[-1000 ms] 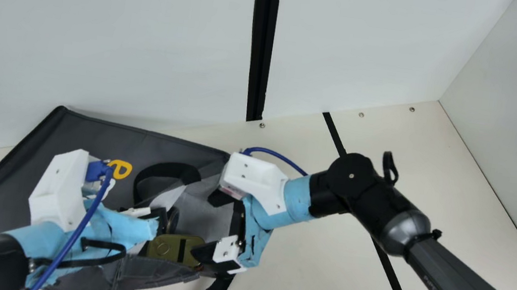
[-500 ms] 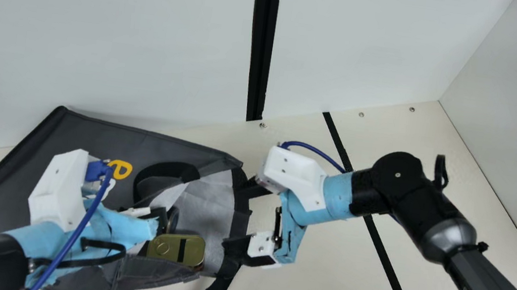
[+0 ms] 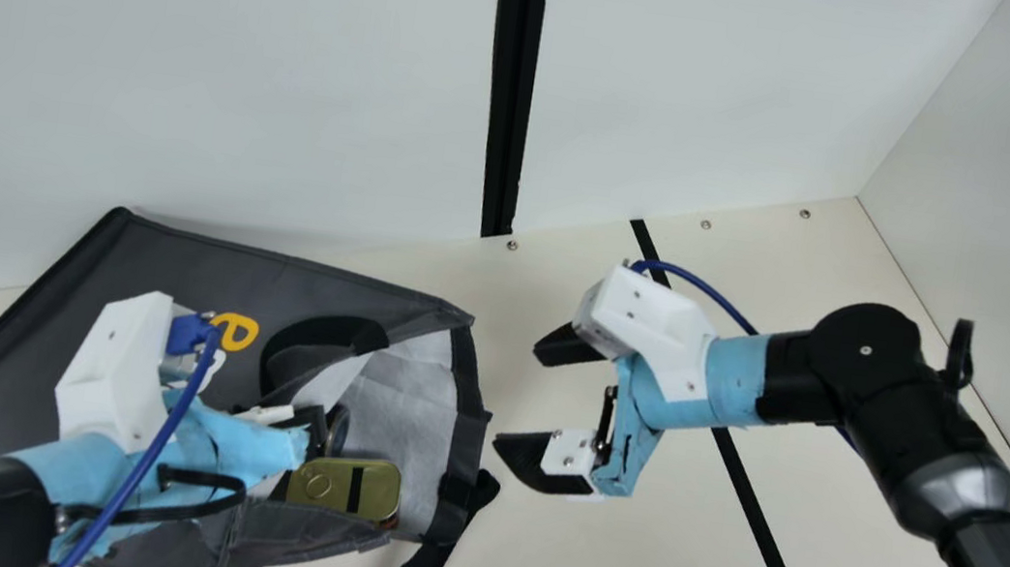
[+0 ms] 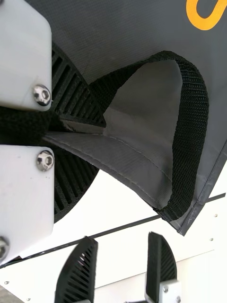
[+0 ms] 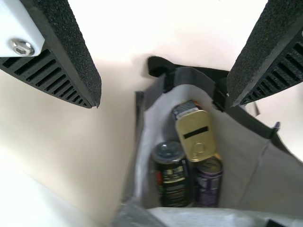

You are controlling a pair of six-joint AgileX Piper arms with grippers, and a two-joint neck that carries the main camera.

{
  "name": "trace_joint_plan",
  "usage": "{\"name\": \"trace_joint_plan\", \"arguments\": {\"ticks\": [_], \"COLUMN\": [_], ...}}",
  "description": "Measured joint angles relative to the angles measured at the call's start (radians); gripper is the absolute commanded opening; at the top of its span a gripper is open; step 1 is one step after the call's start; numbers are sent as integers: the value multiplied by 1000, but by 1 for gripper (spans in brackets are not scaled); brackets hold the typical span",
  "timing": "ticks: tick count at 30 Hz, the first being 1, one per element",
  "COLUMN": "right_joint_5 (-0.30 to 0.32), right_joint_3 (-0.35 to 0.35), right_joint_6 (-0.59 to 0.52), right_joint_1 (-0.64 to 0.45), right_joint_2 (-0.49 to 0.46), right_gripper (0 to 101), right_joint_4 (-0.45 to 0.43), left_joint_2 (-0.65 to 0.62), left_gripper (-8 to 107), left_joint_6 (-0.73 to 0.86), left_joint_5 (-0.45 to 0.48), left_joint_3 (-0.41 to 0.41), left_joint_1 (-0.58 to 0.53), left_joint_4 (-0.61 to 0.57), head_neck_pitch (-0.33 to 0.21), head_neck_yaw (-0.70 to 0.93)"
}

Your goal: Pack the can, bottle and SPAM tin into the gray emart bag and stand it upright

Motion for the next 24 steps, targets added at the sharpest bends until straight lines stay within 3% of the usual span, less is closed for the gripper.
{"name": "trace_joint_plan", "arguments": {"ticks": [24], "right_joint_5": [-115], "right_joint_3": [41], "right_joint_6": [219], "right_joint_1": [-266], "right_joint_2": [-190], "right_gripper": [95], "right_joint_4": [-114], "left_joint_2": [0], "left_gripper": [-8], "left_joint_6": [0], "left_joint_5": [0], "left_joint_3": [0], "left_joint_1": [0], "left_joint_4": [0], "head_neck_pitch": [0], "head_neck_yaw": [0]}}
